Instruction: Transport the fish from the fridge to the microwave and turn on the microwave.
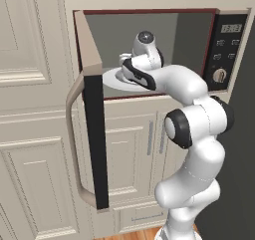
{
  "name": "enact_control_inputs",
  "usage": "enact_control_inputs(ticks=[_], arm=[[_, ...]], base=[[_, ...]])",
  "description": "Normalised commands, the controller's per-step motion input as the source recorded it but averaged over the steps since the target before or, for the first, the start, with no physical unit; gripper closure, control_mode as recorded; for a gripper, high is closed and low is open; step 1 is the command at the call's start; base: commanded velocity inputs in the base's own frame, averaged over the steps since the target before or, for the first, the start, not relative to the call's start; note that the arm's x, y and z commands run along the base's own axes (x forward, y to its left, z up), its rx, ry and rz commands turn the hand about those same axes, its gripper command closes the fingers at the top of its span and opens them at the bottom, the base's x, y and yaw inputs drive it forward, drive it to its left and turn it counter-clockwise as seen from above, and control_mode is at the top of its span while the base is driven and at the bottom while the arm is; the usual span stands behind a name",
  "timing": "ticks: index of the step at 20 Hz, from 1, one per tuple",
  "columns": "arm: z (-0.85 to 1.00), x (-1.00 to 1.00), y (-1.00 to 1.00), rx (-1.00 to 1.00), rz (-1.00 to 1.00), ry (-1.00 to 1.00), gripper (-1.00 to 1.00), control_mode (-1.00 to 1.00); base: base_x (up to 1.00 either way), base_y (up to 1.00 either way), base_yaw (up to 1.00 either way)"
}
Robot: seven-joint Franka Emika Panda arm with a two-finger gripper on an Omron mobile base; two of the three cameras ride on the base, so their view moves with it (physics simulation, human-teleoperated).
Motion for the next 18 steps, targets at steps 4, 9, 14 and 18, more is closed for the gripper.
enact_control_inputs(ticks=[4,9,14,18], arm=[[-0.02,0.18,0.0,0.0,0.0,0.02,1.0,-1.0],[-0.02,0.17,0.0,0.0,0.0,0.01,1.0,-1.0],[-0.03,0.06,0.0,0.0,0.0,0.0,1.0,-1.0],[-0.05,0.01,0.0,0.0,0.0,0.05,1.0,-1.0]], base=[[0.0,0.0,0.0],[0.0,0.0,0.0],[0.0,0.0,0.0],[0.0,0.0,0.0]])
